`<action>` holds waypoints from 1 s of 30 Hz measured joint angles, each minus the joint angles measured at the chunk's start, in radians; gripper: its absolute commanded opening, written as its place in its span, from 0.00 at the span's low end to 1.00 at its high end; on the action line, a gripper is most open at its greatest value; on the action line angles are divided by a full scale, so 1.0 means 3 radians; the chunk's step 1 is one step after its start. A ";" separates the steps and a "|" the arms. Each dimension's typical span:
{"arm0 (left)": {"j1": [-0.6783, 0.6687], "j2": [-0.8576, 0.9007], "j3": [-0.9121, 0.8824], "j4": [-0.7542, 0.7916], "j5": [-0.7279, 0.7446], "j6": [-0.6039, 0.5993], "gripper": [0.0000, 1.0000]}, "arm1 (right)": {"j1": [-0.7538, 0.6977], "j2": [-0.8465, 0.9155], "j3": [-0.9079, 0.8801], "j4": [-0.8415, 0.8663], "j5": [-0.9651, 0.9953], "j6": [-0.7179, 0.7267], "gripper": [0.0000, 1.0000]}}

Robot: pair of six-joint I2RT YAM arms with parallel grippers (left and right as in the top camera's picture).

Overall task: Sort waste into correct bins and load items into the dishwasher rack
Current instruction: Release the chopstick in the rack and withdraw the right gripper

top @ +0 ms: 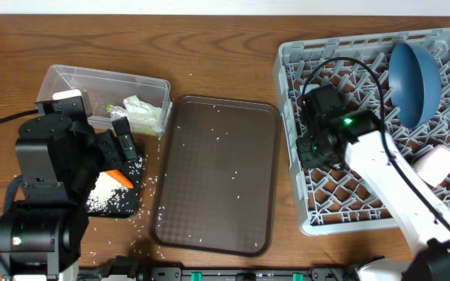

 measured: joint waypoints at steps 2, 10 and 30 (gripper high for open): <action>0.0000 0.0000 0.0000 0.0000 0.0000 0.0000 0.98 | 0.0000 -0.0111 0.0004 -0.0008 -0.0001 -0.0008 0.46; 0.0000 0.0000 0.0000 0.0001 -0.0001 0.0000 0.98 | 0.0071 -0.0833 0.0345 0.0228 -0.0291 -0.0014 0.99; 0.0000 0.0000 0.0000 0.0000 0.0000 0.0000 0.98 | 0.0275 -0.2452 0.0481 -0.0045 -0.0153 -0.0226 0.99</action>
